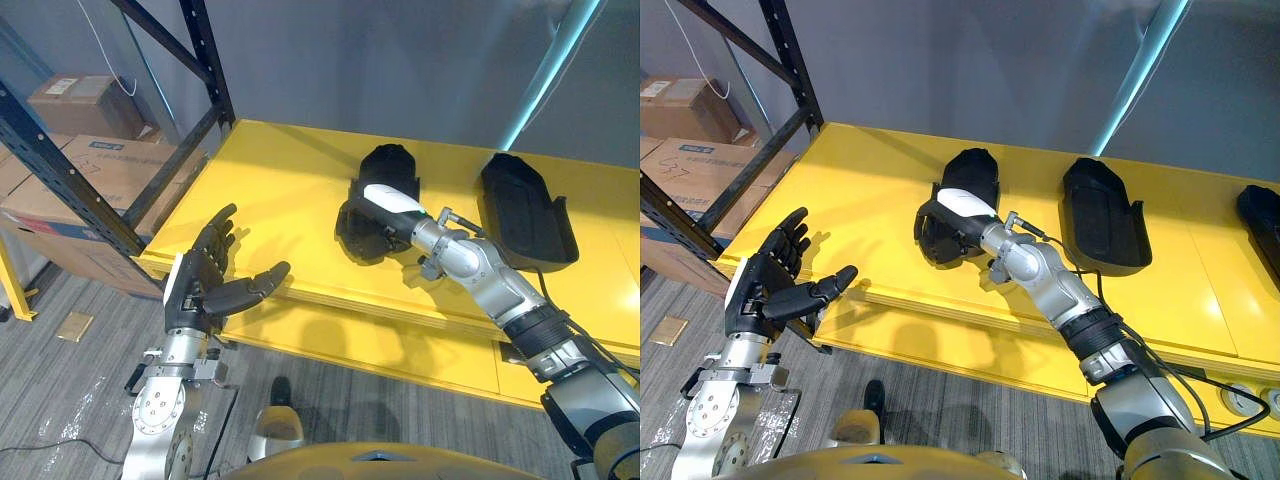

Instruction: Walk over and take three plastic housings, then place them on the shelf

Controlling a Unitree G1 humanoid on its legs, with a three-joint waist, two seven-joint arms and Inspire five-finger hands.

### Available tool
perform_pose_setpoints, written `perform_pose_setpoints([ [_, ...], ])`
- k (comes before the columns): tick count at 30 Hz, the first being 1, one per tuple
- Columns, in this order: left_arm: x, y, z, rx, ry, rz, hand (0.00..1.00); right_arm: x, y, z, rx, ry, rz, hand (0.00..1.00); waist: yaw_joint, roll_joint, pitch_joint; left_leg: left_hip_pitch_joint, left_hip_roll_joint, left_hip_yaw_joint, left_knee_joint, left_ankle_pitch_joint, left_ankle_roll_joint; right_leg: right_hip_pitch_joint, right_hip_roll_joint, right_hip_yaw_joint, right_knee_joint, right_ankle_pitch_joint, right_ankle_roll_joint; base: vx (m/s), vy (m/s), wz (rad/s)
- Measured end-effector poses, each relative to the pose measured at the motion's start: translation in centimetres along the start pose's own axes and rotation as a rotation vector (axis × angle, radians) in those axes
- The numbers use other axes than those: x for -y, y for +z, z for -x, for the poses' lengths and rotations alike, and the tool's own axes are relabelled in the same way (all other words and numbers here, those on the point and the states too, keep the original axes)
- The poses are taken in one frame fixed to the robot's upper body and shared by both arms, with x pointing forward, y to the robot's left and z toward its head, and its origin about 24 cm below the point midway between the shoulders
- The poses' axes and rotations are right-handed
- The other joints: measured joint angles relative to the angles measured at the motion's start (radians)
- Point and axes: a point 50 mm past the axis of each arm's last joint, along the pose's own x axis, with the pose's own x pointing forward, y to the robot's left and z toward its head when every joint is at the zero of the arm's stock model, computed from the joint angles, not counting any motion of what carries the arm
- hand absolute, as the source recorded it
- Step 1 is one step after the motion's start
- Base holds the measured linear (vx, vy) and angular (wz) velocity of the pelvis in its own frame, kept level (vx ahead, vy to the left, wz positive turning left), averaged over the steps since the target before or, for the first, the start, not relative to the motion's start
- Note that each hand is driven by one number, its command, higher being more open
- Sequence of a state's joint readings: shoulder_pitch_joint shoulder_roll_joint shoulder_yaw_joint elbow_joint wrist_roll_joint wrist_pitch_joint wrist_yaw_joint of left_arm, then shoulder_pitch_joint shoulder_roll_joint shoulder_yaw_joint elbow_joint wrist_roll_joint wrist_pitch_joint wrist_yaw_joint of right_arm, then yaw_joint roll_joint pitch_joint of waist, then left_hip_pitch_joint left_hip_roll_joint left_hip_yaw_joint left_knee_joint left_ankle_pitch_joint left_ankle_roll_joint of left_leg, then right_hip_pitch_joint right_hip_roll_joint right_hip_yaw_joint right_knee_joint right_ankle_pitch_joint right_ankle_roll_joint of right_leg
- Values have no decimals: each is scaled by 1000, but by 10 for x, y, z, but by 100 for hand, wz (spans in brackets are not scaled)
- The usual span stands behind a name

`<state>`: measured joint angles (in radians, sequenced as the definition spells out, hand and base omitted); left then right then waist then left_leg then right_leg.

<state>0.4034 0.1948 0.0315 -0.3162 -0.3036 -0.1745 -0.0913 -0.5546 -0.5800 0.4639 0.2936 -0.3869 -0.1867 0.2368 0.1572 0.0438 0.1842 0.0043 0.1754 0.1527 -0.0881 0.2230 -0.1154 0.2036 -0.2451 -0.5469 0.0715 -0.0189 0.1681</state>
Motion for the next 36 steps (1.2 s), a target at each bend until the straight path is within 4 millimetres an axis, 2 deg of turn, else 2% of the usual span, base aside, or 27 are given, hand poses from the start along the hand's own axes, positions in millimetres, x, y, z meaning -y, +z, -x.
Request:
perform_pose_setpoints([
  [7, 6, -3, 0, -14, -24, 13, 100, 17, -18, -8, -84, -41, 16, 0, 6, 5, 0, -15, -2, -23, 0, 1, 0, -2, 0, -21, 13, -4, -2, -23, -3, 10],
  [20, 6, -3, 0, -14, -25, 14, 100, 18, -18, -10, -84, -44, 24, 0, 4, 18, -1, -16, -7, -25, 0, 1, 1, -1, -5, -22, 14, -3, -1, -2, 0, 0],
  [21, 6, -3, 0, -14, -25, 14, 100, 18, -18, -10, -84, -44, 24, 100, 4, 18, -1, -16, -7, -25, 0, 1, 1, -1, -5, -22, 14, -3, -1, 0, 0, 0],
  [27, 6, -3, 0, -14, -25, 14, 100, 20, -15, -9, -74, -35, 36, 100, 1, 19, -1, -14, -7, -21, 0, 0, 1, -3, -6, -20, 14, -3, 0, 0, 0, 0],
  [36, 6, -3, 0, -14, -23, 15, 100, 32, 12, 0, 19, -6, 132, 100, -13, 19, -2, -11, -7, -3, 0, 0, -2, -11, -8, -1, 12, 1, 5, 1, -1, -5],
])
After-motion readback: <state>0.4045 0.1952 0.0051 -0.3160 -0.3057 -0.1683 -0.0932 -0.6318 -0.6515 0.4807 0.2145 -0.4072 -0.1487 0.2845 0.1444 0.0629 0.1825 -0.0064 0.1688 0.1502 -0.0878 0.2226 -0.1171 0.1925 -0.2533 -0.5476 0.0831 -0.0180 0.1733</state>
